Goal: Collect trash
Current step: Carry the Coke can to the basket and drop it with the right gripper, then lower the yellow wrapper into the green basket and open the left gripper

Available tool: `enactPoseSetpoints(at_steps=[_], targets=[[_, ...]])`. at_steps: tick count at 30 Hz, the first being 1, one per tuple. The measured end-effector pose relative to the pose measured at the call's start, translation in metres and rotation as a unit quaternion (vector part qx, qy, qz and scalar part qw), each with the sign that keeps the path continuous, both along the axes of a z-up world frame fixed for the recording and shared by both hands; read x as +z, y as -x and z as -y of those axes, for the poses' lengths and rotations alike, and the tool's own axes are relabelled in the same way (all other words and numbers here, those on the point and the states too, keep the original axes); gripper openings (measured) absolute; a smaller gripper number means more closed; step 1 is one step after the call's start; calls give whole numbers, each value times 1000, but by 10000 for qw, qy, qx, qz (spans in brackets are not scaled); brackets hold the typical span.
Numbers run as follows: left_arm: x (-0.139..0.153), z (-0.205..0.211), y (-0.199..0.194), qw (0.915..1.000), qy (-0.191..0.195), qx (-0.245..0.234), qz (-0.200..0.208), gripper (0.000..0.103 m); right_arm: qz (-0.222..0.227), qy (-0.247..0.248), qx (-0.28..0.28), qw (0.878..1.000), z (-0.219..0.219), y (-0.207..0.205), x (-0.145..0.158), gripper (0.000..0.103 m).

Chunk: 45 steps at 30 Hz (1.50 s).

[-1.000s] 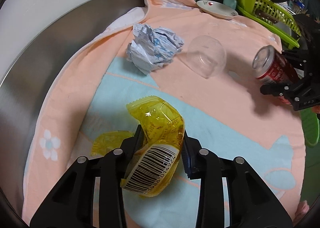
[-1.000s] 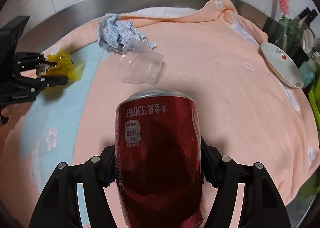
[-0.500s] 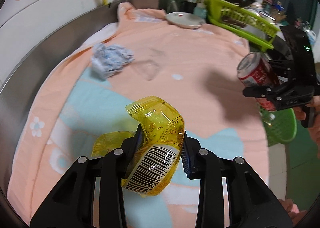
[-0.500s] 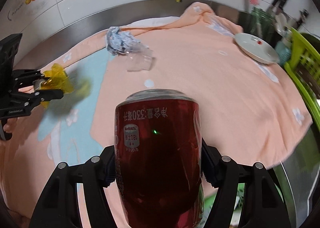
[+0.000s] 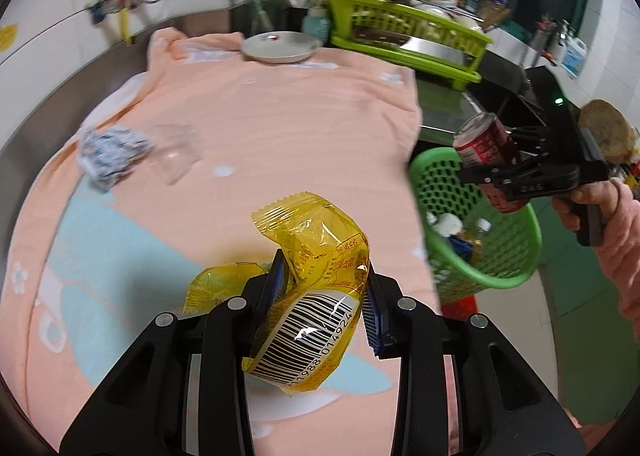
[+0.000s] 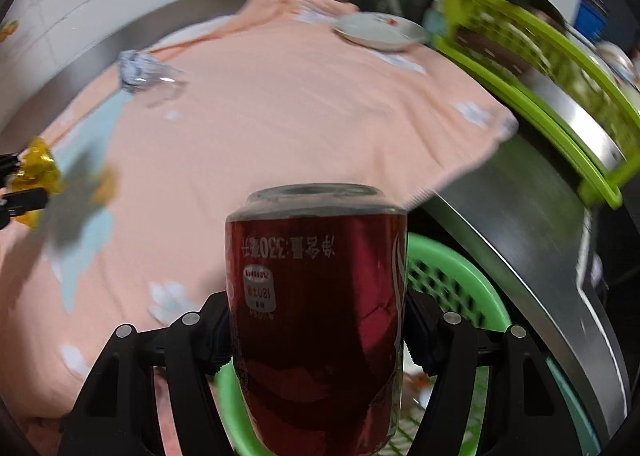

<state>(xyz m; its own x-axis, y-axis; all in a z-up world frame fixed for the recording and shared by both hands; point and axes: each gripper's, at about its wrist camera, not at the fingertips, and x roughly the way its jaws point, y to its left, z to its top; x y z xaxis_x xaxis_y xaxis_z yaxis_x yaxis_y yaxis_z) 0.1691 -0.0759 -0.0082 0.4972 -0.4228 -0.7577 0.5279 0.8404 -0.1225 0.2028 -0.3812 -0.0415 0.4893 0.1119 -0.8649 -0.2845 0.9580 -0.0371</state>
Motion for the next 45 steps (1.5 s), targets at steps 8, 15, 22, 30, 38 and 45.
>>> enactPoseSetpoints(at_steps=[8,15,22,30,38,45], targets=[[-2,54,9,9990,66,-440,-70,34,-173,274,-530,9981,51,10,-21,65],[-5,93,15,9972,104,-730,-155,34,-259,381,-760,9960,76,7,-31,65],[-11,132,21,9945,105,-1011,-240,34,-206,257,-941,9950,96,6,-30,75],[-19,170,20,9920,148,-1182,-413,34,-24,173,-985,9950,107,18,-21,78],[-38,221,26,9866,67,-1513,-599,34,200,135,-1076,9939,124,35,-3,81],[-60,254,27,9834,12,-1617,-819,39,340,121,-1178,9924,142,48,7,81]])
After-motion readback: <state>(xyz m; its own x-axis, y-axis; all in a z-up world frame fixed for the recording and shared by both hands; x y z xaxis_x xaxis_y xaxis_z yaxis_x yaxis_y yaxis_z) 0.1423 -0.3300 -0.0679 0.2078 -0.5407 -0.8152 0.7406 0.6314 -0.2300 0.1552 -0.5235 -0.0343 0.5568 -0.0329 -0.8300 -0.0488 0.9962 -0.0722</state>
